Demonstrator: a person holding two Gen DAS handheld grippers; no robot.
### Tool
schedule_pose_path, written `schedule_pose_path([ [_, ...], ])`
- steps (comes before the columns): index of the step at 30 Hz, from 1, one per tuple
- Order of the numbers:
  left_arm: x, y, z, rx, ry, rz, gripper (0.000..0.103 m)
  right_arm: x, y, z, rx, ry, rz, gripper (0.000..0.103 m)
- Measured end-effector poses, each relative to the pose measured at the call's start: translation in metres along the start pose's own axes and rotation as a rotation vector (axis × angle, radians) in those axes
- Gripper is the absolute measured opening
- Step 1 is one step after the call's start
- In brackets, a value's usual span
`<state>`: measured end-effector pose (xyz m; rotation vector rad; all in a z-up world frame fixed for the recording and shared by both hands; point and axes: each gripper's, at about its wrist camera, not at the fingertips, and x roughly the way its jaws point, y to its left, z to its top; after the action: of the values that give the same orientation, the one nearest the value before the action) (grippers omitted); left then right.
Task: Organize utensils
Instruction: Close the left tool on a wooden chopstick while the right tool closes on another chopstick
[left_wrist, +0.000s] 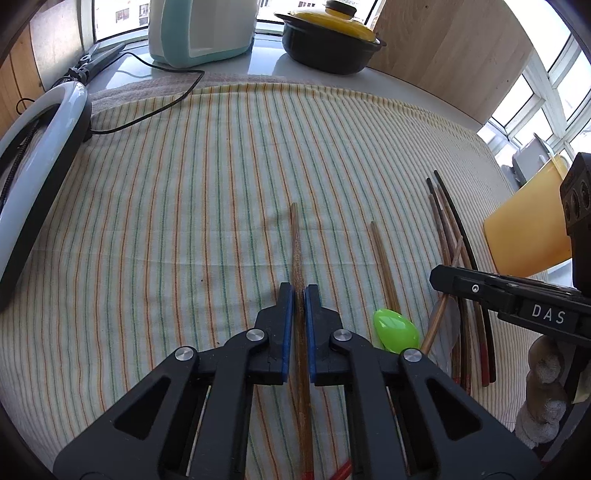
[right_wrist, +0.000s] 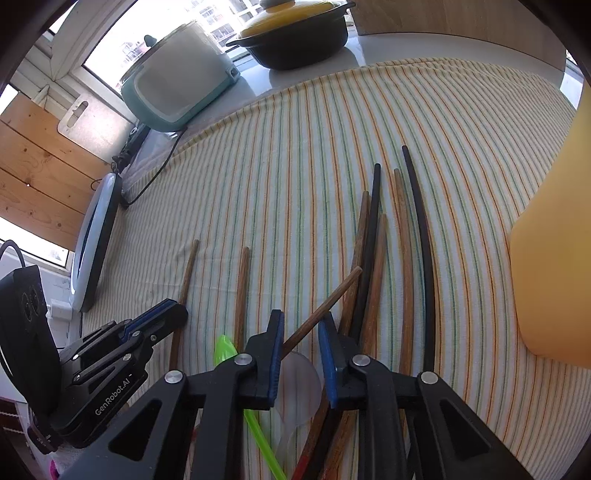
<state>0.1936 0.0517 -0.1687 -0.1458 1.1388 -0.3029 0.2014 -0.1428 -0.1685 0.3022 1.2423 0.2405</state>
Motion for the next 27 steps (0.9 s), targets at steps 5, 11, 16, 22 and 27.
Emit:
schedule_pose_path([
  [5, -0.003, 0.013, 0.001, -0.065, -0.007, -0.055, 0.004, -0.002, 0.0, 0.002, 0.003, -0.015, 0.03, 0.015],
  [11, -0.01, 0.02, -0.002, -0.1, -0.026, -0.068, 0.003, -0.017, 0.002, 0.001, -0.004, -0.048, 0.079, 0.013],
  [16, -0.026, 0.021, -0.003, -0.115, -0.07, -0.069, 0.003, -0.038, 0.009, 0.0, -0.026, -0.093, 0.132, 0.01],
  [22, -0.052, 0.017, 0.0, -0.108, -0.136, -0.065, 0.003, -0.066, 0.028, -0.005, -0.112, -0.155, 0.163, 0.008],
  [27, -0.072, 0.012, -0.002, -0.095, -0.187, -0.053, 0.003, -0.088, 0.044, -0.011, -0.192, -0.205, 0.164, 0.006],
])
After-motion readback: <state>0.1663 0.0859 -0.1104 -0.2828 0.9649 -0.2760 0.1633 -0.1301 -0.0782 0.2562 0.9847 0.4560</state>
